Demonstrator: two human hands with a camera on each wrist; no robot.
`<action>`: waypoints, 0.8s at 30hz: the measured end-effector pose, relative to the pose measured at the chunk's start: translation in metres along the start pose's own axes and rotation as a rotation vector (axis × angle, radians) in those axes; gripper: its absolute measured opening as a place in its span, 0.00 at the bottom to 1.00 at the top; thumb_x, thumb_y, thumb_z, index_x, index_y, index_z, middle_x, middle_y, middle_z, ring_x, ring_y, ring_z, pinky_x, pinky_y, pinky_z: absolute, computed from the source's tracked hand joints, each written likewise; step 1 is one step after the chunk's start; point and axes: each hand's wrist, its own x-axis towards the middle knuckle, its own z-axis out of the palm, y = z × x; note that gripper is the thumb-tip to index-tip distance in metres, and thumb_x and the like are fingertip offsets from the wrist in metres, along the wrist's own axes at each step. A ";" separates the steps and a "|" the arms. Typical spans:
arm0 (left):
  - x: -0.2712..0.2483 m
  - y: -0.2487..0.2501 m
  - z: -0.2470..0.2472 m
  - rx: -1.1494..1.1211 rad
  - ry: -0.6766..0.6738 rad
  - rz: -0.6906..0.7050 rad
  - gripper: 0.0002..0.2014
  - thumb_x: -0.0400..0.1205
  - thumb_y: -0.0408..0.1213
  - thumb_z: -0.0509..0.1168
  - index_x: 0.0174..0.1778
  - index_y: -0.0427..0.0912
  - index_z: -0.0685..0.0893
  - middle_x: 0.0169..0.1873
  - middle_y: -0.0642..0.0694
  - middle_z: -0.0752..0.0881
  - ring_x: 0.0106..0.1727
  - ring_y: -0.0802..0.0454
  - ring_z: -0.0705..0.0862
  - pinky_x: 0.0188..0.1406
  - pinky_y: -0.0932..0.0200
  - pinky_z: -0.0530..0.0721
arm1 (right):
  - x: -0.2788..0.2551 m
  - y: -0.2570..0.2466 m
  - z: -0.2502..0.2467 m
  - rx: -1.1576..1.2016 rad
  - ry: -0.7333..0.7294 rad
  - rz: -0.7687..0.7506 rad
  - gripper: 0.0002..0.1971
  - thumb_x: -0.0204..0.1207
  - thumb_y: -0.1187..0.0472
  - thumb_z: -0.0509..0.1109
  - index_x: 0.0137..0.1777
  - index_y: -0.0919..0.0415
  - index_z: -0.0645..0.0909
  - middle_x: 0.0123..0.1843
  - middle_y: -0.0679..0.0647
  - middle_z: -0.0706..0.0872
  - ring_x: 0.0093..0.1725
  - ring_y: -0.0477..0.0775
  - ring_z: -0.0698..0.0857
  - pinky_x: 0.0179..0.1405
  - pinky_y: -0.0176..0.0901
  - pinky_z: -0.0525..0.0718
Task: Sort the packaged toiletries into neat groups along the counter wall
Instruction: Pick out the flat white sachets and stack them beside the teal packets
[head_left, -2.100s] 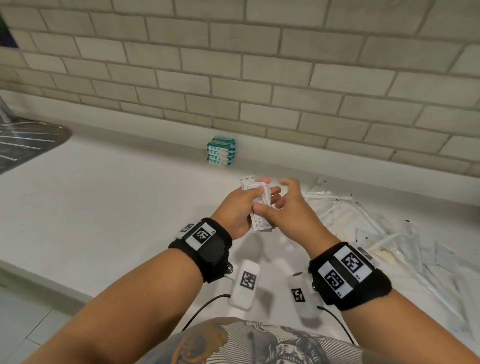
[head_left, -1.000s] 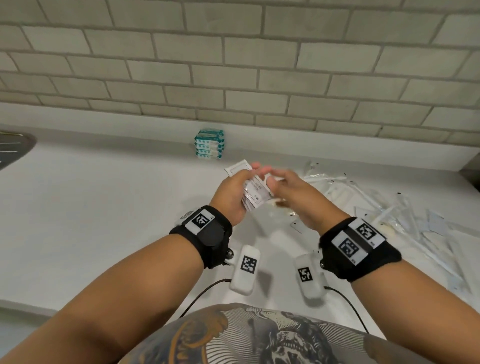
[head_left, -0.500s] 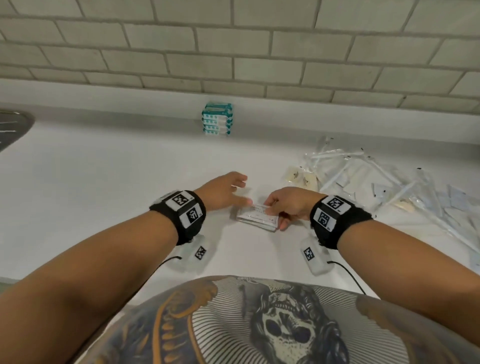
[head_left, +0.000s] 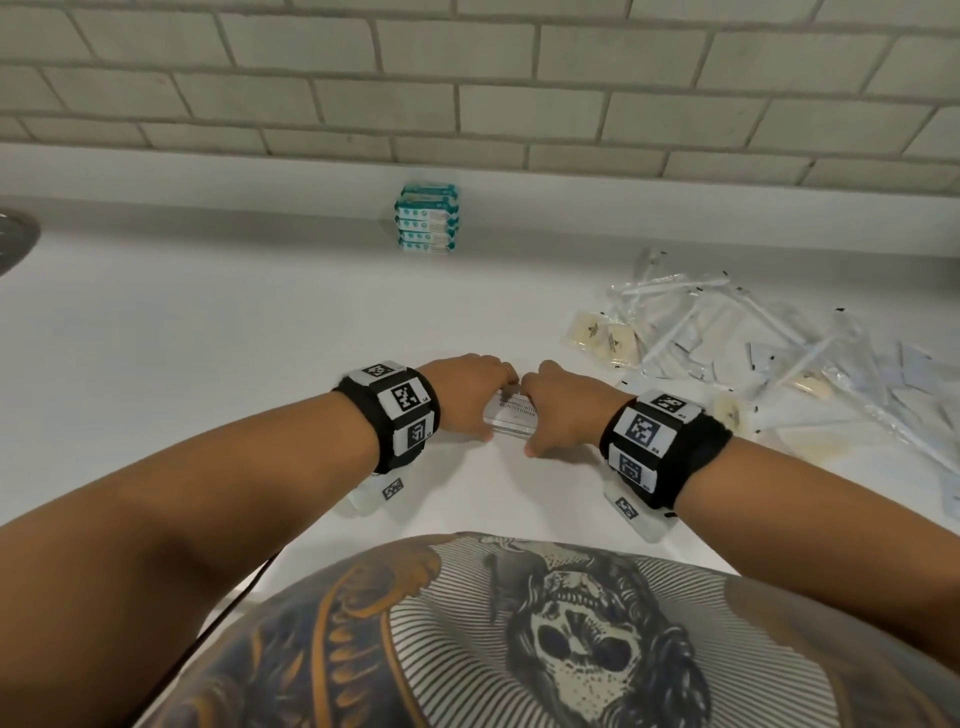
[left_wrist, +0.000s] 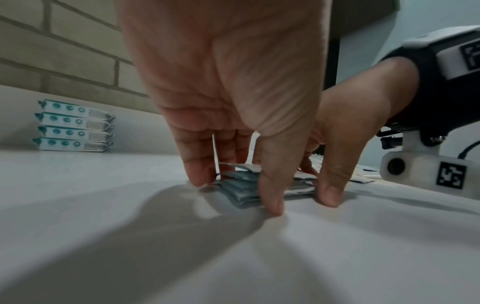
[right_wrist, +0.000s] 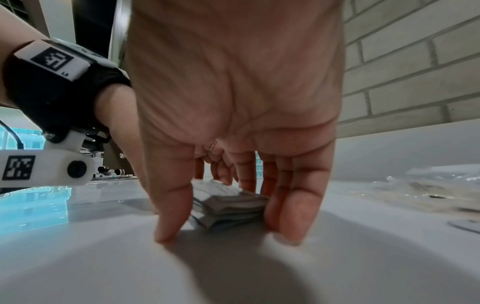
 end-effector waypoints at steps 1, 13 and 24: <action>0.000 0.000 0.000 0.004 -0.007 -0.004 0.34 0.69 0.46 0.75 0.71 0.47 0.73 0.61 0.49 0.79 0.59 0.50 0.80 0.58 0.54 0.80 | -0.001 0.000 0.000 0.005 0.013 0.000 0.29 0.63 0.51 0.77 0.63 0.56 0.72 0.57 0.54 0.71 0.43 0.55 0.81 0.36 0.44 0.80; 0.008 -0.008 -0.005 -0.020 0.048 -0.034 0.38 0.70 0.44 0.75 0.74 0.45 0.66 0.61 0.47 0.81 0.58 0.47 0.82 0.55 0.50 0.83 | 0.019 -0.004 -0.015 -0.017 0.021 -0.007 0.32 0.62 0.54 0.75 0.69 0.52 0.73 0.52 0.52 0.70 0.42 0.54 0.82 0.39 0.46 0.85; 0.062 -0.051 -0.035 -0.055 0.095 -0.134 0.23 0.73 0.40 0.72 0.62 0.43 0.73 0.52 0.43 0.80 0.43 0.50 0.76 0.42 0.56 0.78 | 0.094 0.011 -0.064 -0.088 -0.015 0.043 0.25 0.66 0.56 0.77 0.62 0.59 0.74 0.53 0.53 0.71 0.45 0.54 0.80 0.40 0.45 0.81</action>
